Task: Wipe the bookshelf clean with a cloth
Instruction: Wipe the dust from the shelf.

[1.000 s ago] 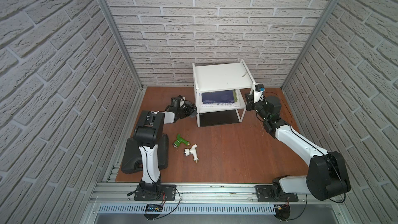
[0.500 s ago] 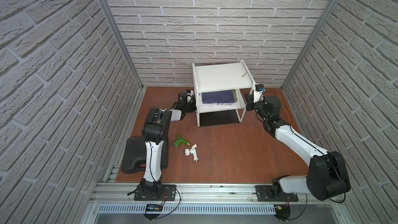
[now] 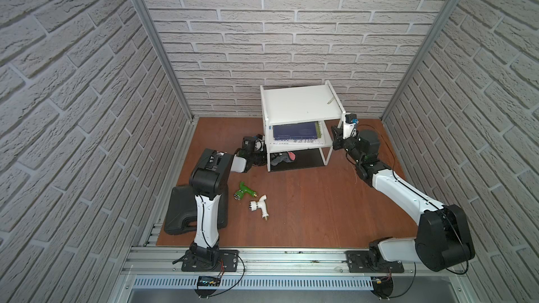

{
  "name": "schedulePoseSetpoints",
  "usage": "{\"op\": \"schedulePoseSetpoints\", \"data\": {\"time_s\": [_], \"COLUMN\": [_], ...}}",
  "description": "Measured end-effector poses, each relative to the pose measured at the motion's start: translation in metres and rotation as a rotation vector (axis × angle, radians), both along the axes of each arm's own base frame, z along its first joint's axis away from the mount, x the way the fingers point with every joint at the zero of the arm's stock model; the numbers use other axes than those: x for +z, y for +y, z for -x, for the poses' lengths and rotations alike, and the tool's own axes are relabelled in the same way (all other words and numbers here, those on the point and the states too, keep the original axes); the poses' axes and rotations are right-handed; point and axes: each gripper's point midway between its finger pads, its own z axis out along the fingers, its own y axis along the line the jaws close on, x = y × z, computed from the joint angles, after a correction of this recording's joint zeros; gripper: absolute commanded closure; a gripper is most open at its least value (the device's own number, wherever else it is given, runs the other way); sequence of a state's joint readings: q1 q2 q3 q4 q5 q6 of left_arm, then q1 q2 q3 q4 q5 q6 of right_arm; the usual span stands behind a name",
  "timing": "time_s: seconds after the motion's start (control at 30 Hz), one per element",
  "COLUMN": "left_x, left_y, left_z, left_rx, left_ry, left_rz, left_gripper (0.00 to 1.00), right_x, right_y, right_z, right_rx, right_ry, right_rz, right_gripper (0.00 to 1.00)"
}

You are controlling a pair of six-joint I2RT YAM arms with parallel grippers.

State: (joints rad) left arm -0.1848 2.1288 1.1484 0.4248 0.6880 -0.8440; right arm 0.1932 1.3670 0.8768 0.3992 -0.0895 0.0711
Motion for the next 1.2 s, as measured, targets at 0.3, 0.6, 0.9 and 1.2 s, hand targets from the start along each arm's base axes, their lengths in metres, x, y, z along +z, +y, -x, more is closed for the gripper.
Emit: {"op": "schedulePoseSetpoints", "data": {"time_s": [0.3, 0.6, 0.9, 1.2], "left_x": [-0.008, 0.034, 0.11, -0.008], "left_y": [0.059, 0.065, 0.067, 0.081], "left_z": [-0.013, -0.012, -0.089, -0.063], "left_rx": [0.117, 0.085, 0.158, 0.186], "left_ry": [0.032, 0.01, -0.272, -0.09], "left_rz": [0.011, -0.135, -0.308, -0.341], "left_gripper": [1.0, 1.0, 1.0, 1.0], "right_x": [0.0, 0.005, 0.006, 0.002], "right_y": [-0.002, 0.001, 0.009, 0.015], "right_z": [-0.002, -0.009, -0.01, -0.007], "right_rx": [-0.041, -0.032, 0.003, 0.031], "right_ry": [0.005, 0.019, 0.038, 0.023], "right_rz": [-0.013, -0.02, -0.05, -0.063], "right_gripper": [0.97, 0.97, 0.97, 0.97]}}
